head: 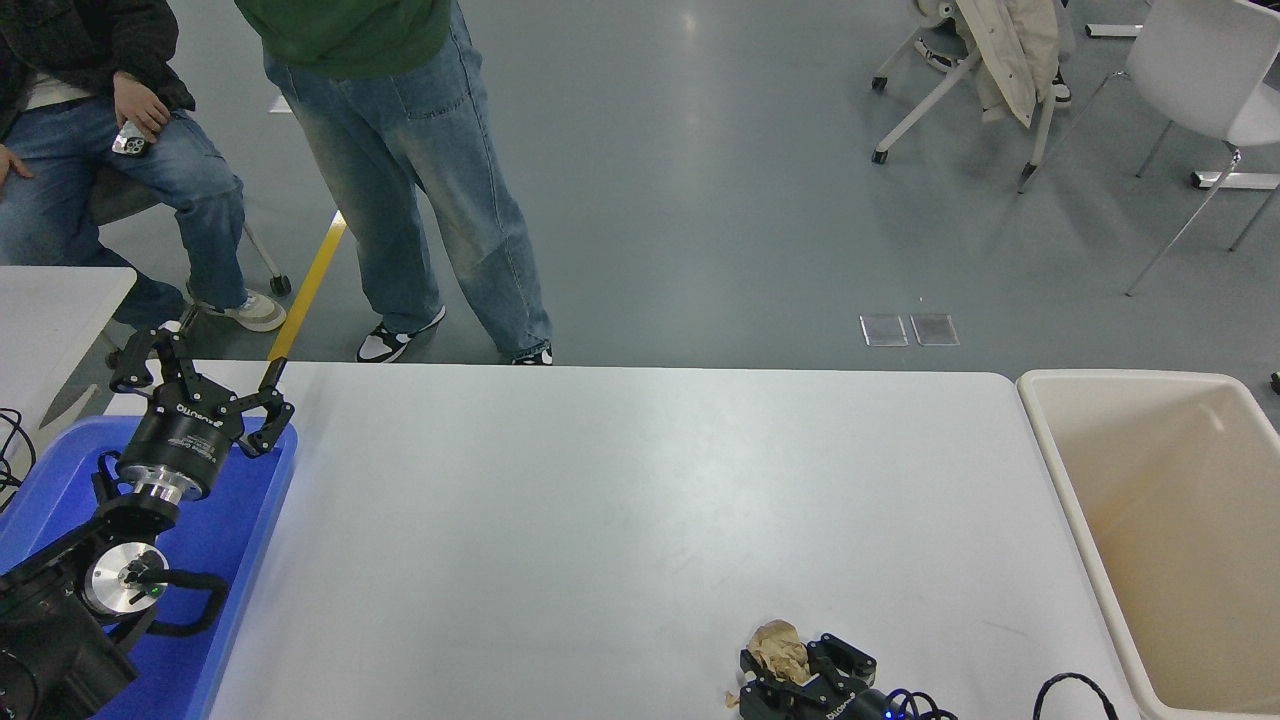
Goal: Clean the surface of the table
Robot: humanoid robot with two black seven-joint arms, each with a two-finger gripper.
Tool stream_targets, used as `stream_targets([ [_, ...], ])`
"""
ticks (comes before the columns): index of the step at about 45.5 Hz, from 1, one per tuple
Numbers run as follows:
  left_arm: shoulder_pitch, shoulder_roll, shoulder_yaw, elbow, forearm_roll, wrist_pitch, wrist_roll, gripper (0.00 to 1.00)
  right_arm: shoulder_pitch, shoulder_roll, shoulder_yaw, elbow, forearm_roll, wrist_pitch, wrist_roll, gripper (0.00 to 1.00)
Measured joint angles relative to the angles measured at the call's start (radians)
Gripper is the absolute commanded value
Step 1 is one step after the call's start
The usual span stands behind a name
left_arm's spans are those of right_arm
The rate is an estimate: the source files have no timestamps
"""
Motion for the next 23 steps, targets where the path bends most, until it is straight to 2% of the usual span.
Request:
stream_targets([
  [11,0.000,0.000,0.000,0.000,0.000,0.000,0.000,1.00,0.047,-0.031,-0.003,0.058,0.045,0.000,0.008,0.00],
  [23,0.000,0.000,0.000,0.000,0.000,0.000,0.000,1.00,0.203,-0.215,-0.016,0.353,0.166,0.002,0.010,0.00],
])
